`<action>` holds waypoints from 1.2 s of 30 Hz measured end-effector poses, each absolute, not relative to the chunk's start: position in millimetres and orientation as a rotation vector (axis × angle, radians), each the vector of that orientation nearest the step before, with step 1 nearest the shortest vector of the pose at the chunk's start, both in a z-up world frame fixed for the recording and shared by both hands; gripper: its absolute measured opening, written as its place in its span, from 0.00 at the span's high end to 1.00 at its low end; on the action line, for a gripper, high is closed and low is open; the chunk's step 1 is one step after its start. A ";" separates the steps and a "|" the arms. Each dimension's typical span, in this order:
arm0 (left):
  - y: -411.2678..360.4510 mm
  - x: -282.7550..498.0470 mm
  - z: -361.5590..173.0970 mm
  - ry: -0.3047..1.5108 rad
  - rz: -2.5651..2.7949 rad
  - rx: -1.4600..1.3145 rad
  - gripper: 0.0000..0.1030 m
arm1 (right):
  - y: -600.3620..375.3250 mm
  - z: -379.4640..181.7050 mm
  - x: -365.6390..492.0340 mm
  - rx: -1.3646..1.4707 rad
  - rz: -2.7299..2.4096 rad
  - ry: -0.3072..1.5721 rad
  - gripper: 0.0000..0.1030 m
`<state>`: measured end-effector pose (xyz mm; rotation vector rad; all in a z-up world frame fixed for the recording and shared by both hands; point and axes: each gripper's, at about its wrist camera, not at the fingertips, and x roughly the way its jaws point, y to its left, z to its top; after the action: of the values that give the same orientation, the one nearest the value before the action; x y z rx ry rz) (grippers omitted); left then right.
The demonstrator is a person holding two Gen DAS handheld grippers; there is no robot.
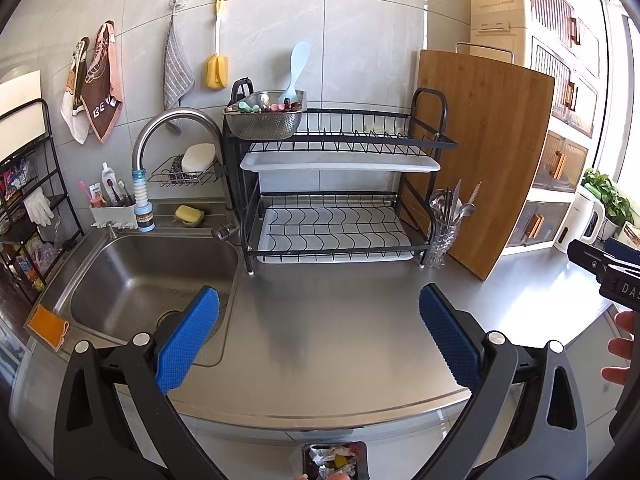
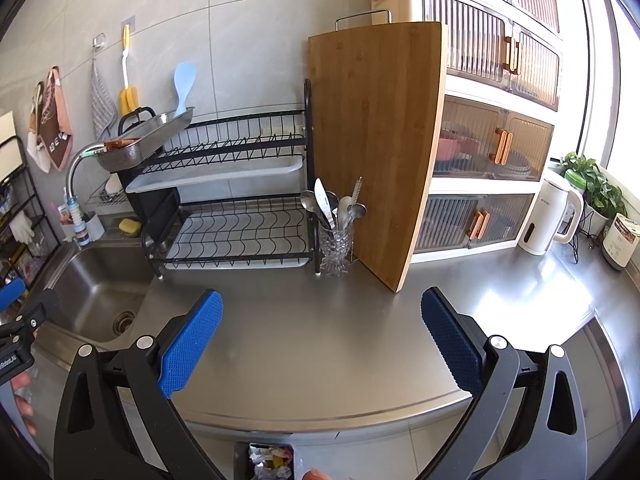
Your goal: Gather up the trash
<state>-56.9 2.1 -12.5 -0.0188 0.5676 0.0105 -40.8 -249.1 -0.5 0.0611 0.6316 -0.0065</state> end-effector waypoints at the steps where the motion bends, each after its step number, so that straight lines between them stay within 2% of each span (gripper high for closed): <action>1: 2.3 -56.8 -12.5 0.568 0.011 -0.019 0.08 | -249.0 -0.5 -40.8 0.062 -0.007 0.632 0.03; 36: 6.6 -60.6 -8.3 0.550 0.008 -0.030 0.08 | -251.6 3.3 -43.3 0.077 -0.009 0.631 0.03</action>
<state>-60.6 6.6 -8.3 -0.0304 0.5501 0.0078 -43.3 -251.6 3.3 0.0768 0.6308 -0.0086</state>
